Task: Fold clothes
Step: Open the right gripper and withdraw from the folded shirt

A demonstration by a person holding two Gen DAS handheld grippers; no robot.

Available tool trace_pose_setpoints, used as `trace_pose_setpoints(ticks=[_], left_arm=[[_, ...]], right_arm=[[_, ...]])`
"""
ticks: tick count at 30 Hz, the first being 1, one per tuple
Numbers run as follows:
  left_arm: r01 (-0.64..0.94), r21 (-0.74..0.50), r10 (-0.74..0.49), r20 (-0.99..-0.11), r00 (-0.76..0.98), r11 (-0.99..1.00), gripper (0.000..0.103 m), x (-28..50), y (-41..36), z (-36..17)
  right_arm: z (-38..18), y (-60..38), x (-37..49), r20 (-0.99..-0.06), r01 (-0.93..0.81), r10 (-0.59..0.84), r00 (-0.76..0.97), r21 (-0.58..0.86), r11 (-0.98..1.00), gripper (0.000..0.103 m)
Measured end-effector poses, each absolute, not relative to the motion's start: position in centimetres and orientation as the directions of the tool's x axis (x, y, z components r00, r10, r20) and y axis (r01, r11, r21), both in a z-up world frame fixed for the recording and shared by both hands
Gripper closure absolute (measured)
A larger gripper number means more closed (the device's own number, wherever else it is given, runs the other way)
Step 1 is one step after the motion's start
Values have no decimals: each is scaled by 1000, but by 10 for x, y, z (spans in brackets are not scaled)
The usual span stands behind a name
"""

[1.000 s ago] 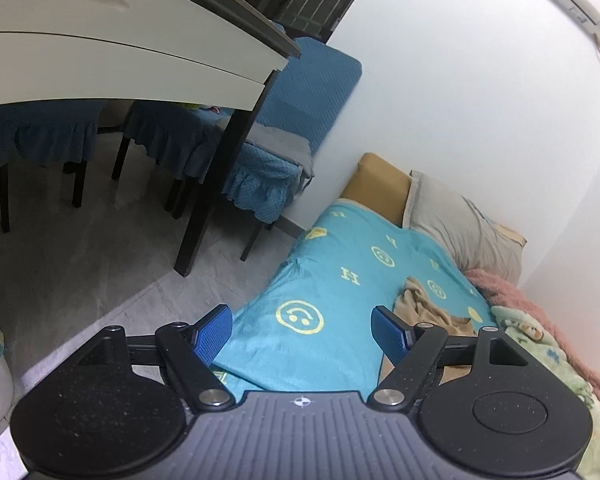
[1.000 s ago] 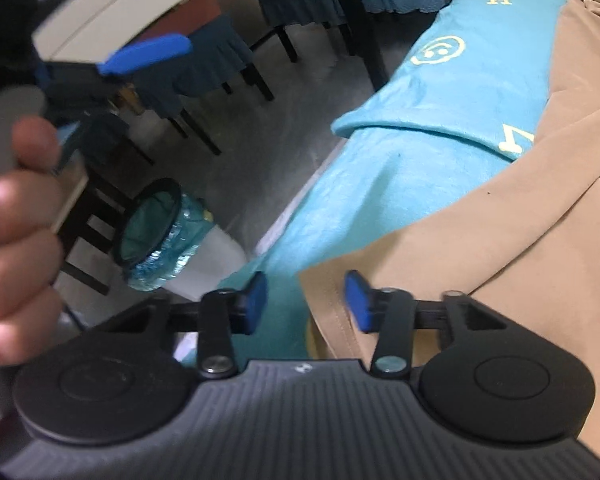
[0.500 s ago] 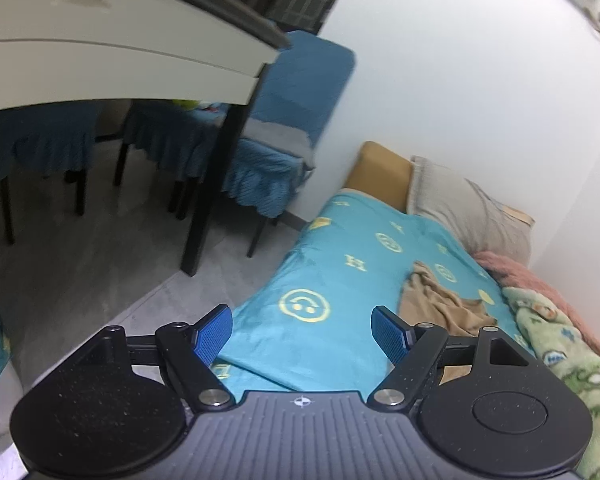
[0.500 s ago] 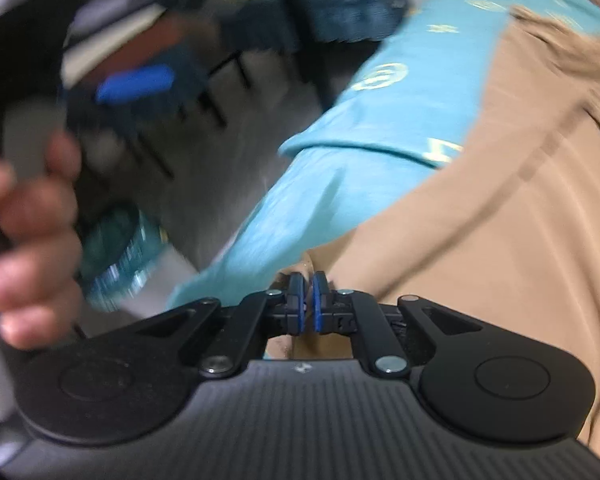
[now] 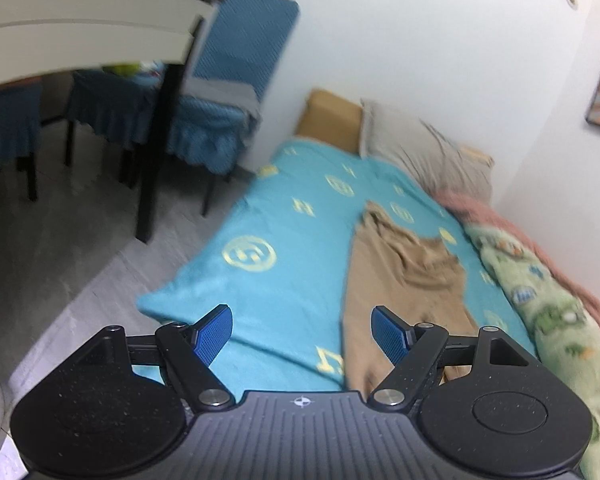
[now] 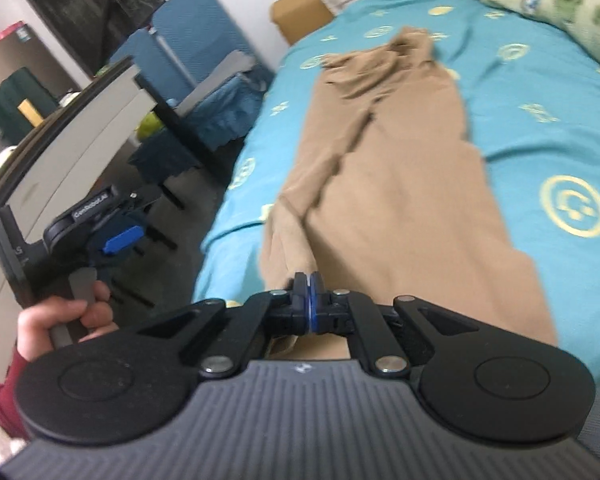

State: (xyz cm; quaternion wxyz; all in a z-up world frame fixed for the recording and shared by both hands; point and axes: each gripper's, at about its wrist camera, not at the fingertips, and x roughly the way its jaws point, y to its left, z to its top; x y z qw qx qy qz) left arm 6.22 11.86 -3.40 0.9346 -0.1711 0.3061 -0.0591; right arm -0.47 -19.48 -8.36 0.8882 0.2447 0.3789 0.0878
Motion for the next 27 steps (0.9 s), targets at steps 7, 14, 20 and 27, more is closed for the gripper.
trace_pose_setpoints(ticks=[7,14,20,27], left_arm=[[199,-297,-353,-675,648,934,26,72,68,-58],[429,-206,-434,-719,544,879,29,52,-12,-70],[475,-140,-396,-772,497,869,29,47,-61,-94],[513,15,-270,-837,475,858,39,47,-96,-119]], right_arm=[[-74,-214,0,-605,35,330,725,511,859,98],[-36,-264,15,-578,123,162,800,422,898,94],[-50,-292,23,-570,169,85,818,378,910,7],[-66,-316,21,-540,223,100,836,500,837,7]])
